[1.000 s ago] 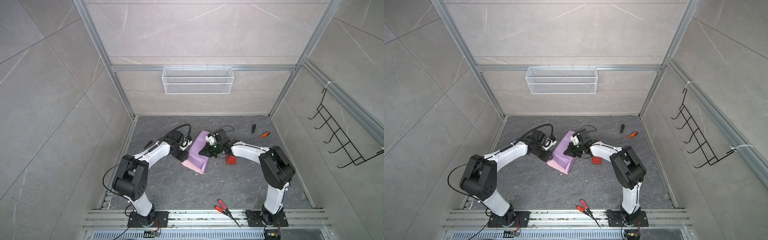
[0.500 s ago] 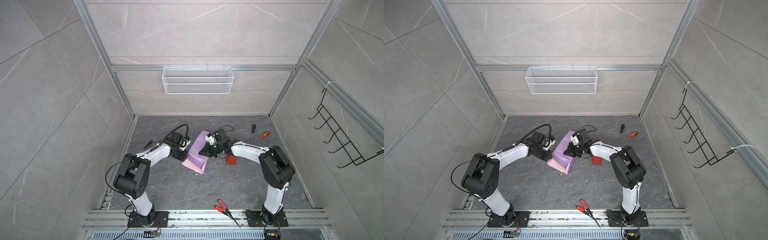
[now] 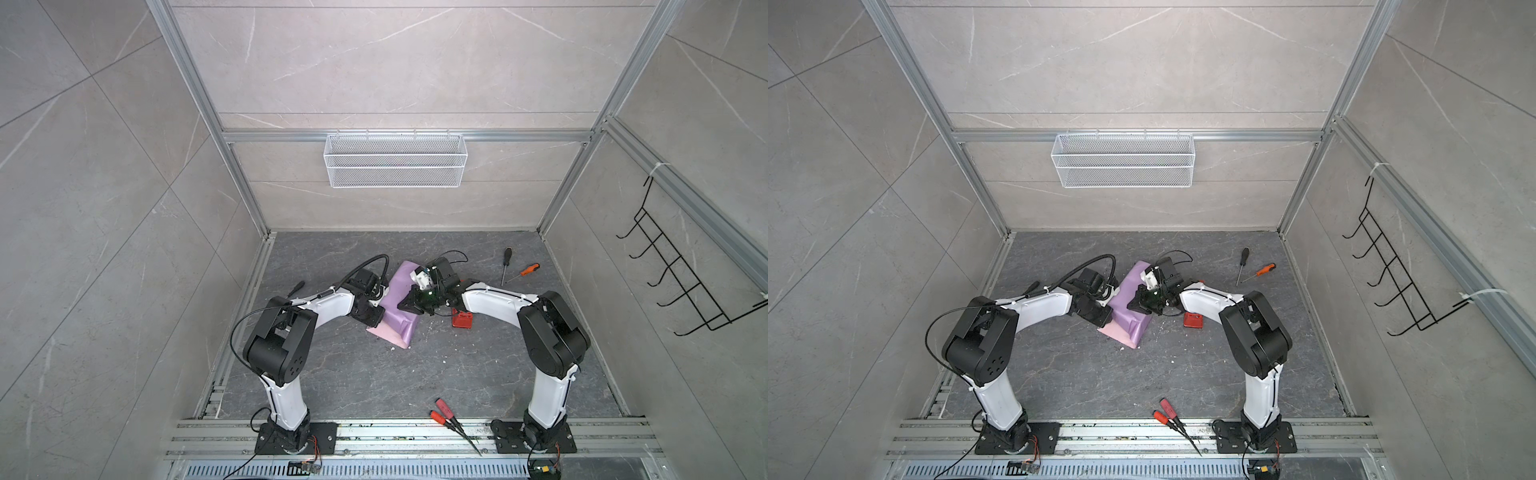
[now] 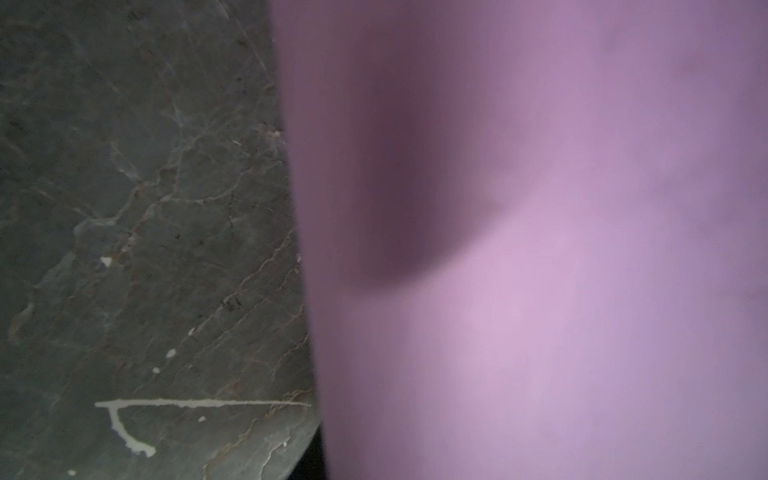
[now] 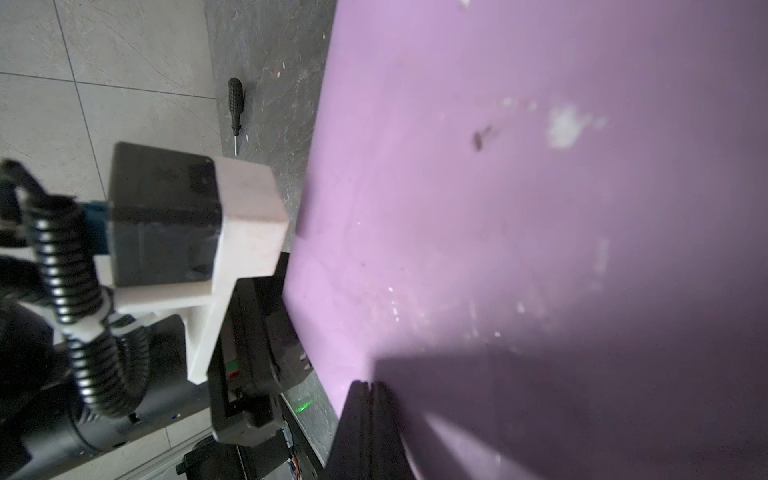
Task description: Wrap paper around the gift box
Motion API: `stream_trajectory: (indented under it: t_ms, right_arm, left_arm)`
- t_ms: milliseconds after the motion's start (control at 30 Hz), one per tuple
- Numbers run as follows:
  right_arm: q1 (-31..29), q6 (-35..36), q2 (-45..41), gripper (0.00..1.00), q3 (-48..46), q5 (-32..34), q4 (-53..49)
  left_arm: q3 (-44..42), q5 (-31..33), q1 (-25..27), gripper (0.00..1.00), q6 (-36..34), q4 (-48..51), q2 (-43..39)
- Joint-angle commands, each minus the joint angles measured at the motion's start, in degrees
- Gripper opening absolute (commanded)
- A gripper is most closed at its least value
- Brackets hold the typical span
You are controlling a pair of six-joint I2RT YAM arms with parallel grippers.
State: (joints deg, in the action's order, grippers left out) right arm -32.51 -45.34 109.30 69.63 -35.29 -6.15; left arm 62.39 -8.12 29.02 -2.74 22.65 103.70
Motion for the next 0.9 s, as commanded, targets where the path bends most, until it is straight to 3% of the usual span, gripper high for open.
stream_trajectory:
  t_ms: [0, 200, 367, 433, 600, 767, 867]
  right_arm:
    - [-1.87, 0.65, 3.14, 0.00, -2.10, 1.62, -6.50]
    - [-2.03, -0.05, 3.14, 0.00, -3.07, 1.46, -5.25]
    - [-2.29, -0.71, 3.38, 0.00, -3.09, 1.03, -5.01]
    - [-2.25, 0.01, 3.12, 0.00, -2.93, 1.38, -5.52]
    - [-2.38, 0.50, 3.40, 0.00, -2.13, 1.55, -7.10]
    - [-2.36, 1.44, 3.89, 0.00, -1.86, 1.98, -8.15]
    - [-2.56, -0.17, 2.76, 0.00, -3.22, 1.66, -5.99]
  left_arm:
    - [1.74, 0.53, 0.52, 0.18, 1.98, -2.17, 0.73]
    - [3.36, 1.80, 0.53, 0.04, 1.90, -1.12, 1.07]
    - [3.49, 1.90, 0.69, 0.03, 1.70, -0.21, 0.65]
    - [2.72, 1.88, 0.69, 0.07, 1.62, -0.41, -0.67]
    - [1.16, 0.20, 0.62, 0.33, -0.35, 1.41, -5.19]
    - [-0.03, -3.41, -0.74, 0.46, -5.47, 3.77, -9.05]
    - [0.60, -5.61, -3.64, 0.47, -7.57, 6.56, -10.19]
